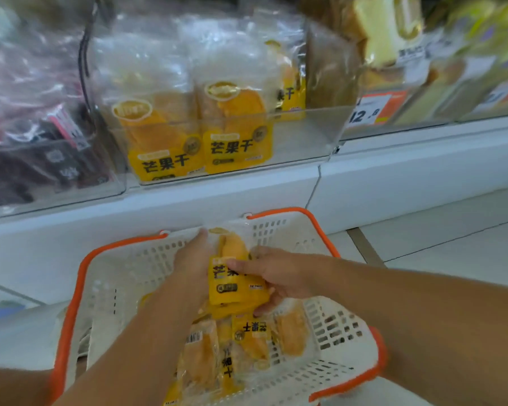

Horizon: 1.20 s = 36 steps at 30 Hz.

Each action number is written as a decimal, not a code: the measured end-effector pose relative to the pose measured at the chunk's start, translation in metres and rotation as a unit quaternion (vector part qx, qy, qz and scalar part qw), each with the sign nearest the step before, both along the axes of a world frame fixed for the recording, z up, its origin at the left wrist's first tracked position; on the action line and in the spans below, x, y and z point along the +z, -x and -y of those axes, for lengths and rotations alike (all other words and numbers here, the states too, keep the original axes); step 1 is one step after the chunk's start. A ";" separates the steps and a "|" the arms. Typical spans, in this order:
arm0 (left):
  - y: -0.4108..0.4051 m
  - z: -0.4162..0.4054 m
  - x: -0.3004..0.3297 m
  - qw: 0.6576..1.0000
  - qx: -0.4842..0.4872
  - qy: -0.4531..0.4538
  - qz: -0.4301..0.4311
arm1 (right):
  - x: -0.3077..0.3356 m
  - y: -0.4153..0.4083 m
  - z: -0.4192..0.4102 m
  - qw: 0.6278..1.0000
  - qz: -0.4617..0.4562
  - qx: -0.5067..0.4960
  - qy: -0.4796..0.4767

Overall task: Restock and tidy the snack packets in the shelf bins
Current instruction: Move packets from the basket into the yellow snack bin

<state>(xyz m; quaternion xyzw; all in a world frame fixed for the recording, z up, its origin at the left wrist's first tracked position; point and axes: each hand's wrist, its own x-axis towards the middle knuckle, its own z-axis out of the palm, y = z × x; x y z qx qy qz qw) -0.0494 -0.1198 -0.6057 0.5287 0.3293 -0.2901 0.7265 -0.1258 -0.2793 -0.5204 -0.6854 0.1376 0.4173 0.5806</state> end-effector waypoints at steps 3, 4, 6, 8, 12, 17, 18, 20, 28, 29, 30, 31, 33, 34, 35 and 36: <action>0.035 0.033 0.090 0.992 -0.037 0.122 -0.005 | 0.053 0.006 0.032 0.997 0.033 0.032 0.054; 0.046 0.041 0.112 0.987 -0.042 0.154 0.000 | 0.069 0.008 0.041 0.998 0.040 0.021 0.042; 0.060 0.056 0.149 0.976 -0.051 0.212 0.027 | 0.096 0.009 0.053 0.998 0.059 -0.011 -0.001; 0.071 0.063 0.187 0.967 -0.077 0.230 0.079 | 0.117 0.004 0.060 0.995 0.085 -0.040 -0.045; 0.092 0.057 0.229 0.933 -0.238 0.036 0.267 | 0.151 -0.011 0.065 0.971 0.169 -0.106 -0.135; 0.072 0.037 0.241 0.917 -0.287 -0.016 0.277 | 0.164 -0.016 0.061 0.957 0.242 -0.084 -0.139; 0.064 0.036 0.241 0.912 -0.288 -0.019 0.291 | 0.164 -0.018 0.060 0.955 0.255 -0.079 -0.130; 0.049 0.040 0.241 0.901 -0.294 -0.034 0.318 | 0.164 -0.024 0.061 0.952 0.267 -0.093 -0.115; 0.028 0.053 0.240 0.899 -0.281 -0.072 0.329 | 0.164 -0.024 0.067 0.950 0.279 -0.113 -0.086; 0.027 0.050 0.239 0.893 -0.293 -0.080 0.332 | 0.166 -0.024 0.070 0.949 0.293 -0.098 -0.063; 0.026 0.048 0.238 0.886 -0.304 -0.088 0.338 | 0.170 -0.026 0.076 0.944 0.314 -0.091 -0.050; 0.024 0.047 0.238 0.878 -0.315 -0.098 0.346 | 0.176 -0.028 0.084 0.933 0.342 -0.102 -0.048; 0.020 0.045 0.235 0.855 -0.326 -0.131 0.381 | 0.194 -0.030 0.103 0.909 0.398 -0.121 -0.037; 0.018 0.043 0.232 0.837 -0.327 -0.153 0.411 | 0.204 -0.029 0.112 0.901 0.422 -0.104 -0.006; 0.016 0.042 0.229 0.815 -0.330 -0.174 0.443 | 0.214 -0.026 0.116 0.893 0.443 -0.059 0.044; 0.015 0.041 0.227 0.792 -0.335 -0.191 0.474 | 0.219 -0.024 0.117 0.883 0.459 0.005 0.100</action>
